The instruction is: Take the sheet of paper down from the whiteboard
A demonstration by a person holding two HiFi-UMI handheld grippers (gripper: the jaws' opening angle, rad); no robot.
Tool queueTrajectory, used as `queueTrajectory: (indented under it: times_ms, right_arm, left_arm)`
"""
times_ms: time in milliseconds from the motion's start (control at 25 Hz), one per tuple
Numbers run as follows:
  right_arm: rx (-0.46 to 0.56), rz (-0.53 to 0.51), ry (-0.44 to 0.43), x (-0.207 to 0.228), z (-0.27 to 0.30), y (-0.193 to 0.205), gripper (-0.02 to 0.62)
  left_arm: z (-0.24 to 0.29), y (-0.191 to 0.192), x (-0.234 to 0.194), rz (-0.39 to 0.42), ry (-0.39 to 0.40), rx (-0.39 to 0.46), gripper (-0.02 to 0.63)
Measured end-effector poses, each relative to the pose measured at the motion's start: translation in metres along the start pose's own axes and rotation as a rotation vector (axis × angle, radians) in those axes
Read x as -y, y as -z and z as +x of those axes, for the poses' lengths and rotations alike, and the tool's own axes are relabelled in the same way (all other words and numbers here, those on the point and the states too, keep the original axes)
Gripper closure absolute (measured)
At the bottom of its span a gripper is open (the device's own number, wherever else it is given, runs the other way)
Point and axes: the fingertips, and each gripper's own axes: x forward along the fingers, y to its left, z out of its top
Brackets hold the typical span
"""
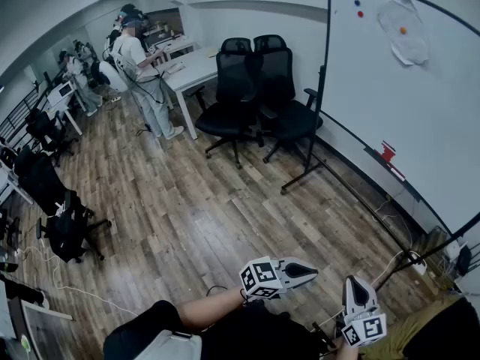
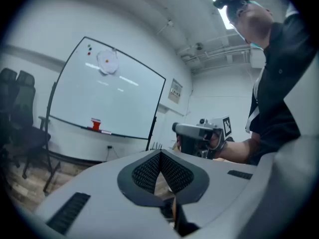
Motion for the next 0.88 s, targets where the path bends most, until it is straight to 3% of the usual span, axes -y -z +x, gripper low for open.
queueTrajectory:
  times_ms: [120, 320, 600, 720, 880]
  right_arm:
    - [0.039, 0.026, 0.015, -0.003, -0.003, 0.003, 0.577]
    - [0.057, 0.015, -0.03, -0.003, 0.006, -0.003, 0.577]
    - [0.087, -0.008, -0.019, -0.008, 0.003, -0.003, 0.577]
    - [0.027, -0.053, -0.068, 0.003, 0.021, 0.01, 0.577]
    - [0.026, -0.094, -0.105, 0.013, 0.015, 0.005, 0.577]
  left_arm:
    - [-0.012, -0.016, 0.002, 0.033, -0.006, 0.04, 0.595]
    - [-0.016, -0.016, 0.0, -0.001, -0.034, 0.036, 0.595]
    - [-0.025, -0.04, -0.006, -0.022, -0.133, 0.183, 0.595]
    - [-0.02, -0.044, -0.016, 0.011, -0.16, 0.153, 0.595]
    - [-0.018, -0.045, -0.023, 0.095, -0.189, 0.056, 0.595]
